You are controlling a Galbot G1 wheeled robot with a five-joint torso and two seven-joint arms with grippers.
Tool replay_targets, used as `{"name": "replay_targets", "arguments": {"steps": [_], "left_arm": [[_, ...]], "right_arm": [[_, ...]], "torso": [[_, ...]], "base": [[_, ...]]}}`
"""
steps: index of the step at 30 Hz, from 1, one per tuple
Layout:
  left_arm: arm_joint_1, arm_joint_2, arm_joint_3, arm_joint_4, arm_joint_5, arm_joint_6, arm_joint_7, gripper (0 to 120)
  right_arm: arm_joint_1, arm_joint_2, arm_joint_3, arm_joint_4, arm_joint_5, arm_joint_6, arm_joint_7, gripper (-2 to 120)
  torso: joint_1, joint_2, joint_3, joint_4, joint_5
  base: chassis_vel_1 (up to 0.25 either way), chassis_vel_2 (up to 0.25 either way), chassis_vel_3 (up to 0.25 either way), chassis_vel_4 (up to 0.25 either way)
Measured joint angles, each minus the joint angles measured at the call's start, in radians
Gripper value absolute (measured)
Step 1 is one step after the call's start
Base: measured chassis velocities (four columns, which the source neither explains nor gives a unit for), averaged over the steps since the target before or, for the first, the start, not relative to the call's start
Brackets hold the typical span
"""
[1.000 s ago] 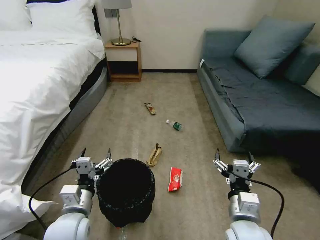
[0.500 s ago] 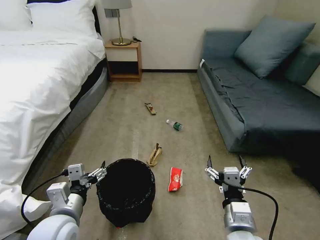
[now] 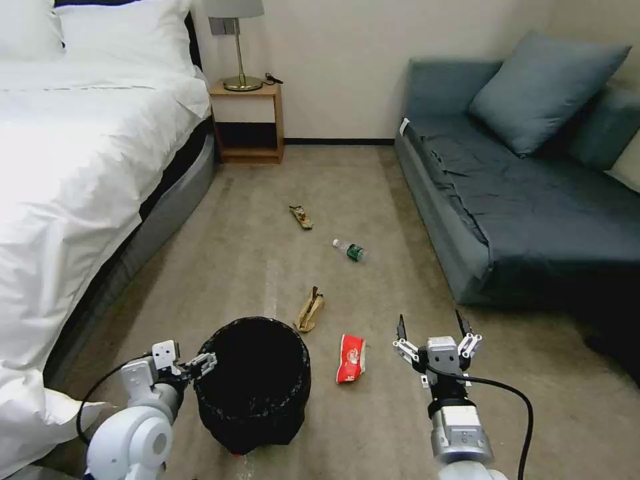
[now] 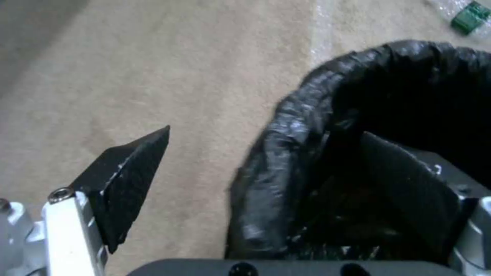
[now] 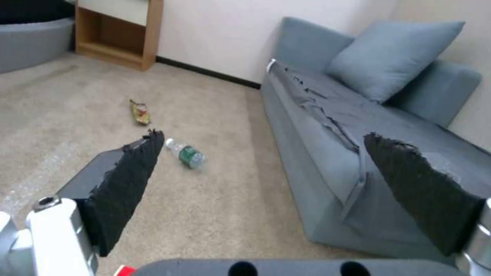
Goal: Pick up the trash bin, then pick up the garbage on the floor and place it into the trash bin.
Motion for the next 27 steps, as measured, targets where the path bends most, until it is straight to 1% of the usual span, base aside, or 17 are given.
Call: {"name": "replay_targets", "arguments": {"steps": [3,6,7,10,13,16,17,18,22,23,26,27], "left_arm": [[-0.009,-0.003,0.012,0.007,-0.002,0.004,-0.01,100],[-0.012,-0.001,0.021,0.014,-0.033,0.022,-0.037,100],[-0.012,-0.001,0.021,0.014,-0.033,0.022,-0.037,100],[-0.013,0.001,0.022,0.019,-0.081,0.046,-0.066,100],[-0.012,0.002,0.021,0.023,-0.1,0.05,-0.076,99],[-0.012,0.004,0.018,0.029,-0.139,0.05,-0.096,98],[-0.012,0.005,0.016,0.03,-0.147,0.05,-0.098,94],[-0.012,0.005,0.016,0.03,-0.147,0.05,-0.098,94],[-0.013,0.008,0.012,0.037,-0.178,0.05,-0.107,77],[-0.013,0.008,0.012,0.037,-0.178,0.05,-0.107,77],[-0.017,0.008,0.011,0.048,-0.188,0.044,-0.109,61],[-0.017,0.008,0.011,0.048,-0.188,0.044,-0.109,61]], "right_arm": [[0.0,-0.001,0.005,0.002,0.0,0.001,0.0,100],[-0.002,-0.001,0.009,0.009,0.0,0.002,0.0,100],[-0.002,-0.001,0.009,0.009,0.0,0.002,0.0,100],[-0.003,0.002,0.01,0.014,-0.001,0.003,0.0,100],[-0.004,0.004,0.008,0.016,-0.003,0.005,0.0,100],[-0.006,0.009,0.003,0.018,-0.009,0.007,-0.001,100],[-0.006,0.011,0.001,0.019,-0.012,0.008,-0.002,100],[-0.006,0.011,0.001,0.019,-0.012,0.008,-0.002,100],[-0.01,0.019,-0.006,0.02,-0.02,0.012,-0.002,100],[-0.01,0.019,-0.006,0.02,-0.02,0.012,-0.002,100],[-0.012,0.021,-0.008,0.02,-0.021,0.014,-0.002,100],[-0.012,0.021,-0.008,0.02,-0.021,0.014,-0.002,100]], "torso": [[0.0,0.0,0.0,0.0,0.0001],[0.0,0.0,0.0,0.0001,0.0001],[0.0,0.0,0.0,0.0001,0.0001],[0.0,0.0,0.0,0.0001,0.0001],[0.0,0.0,0.0,0.0001,0.0001],[0.0,0.0,0.0,0.0001,0.0001],[0.0,0.0,0.0,0.0001,0.0001],[0.0,0.0,0.0,0.0001,0.0001],[0.0,0.0,0.0,0.0002,0.0001],[0.0,0.0,0.0,0.0002,0.0001],[0.0,0.0,0.0,0.0002,0.0005],[0.0,0.0,0.0,0.0002,0.0005]], "base": [[0.0,0.0,0.0,0.0],[0.0,0.0,0.0,0.0],[0.0,0.0,0.0,0.0],[0.0,0.0,0.0,0.0],[0.0,0.0,0.0,0.0],[0.0,0.0,0.0,0.0],[0.0,0.0,0.0,0.0],[0.0,0.0,0.0,0.0],[0.0,0.0,0.0,0.0],[0.0,0.0,0.0,0.0],[0.0,0.0,0.0,0.0],[0.0,0.0,0.0,0.0]]}}
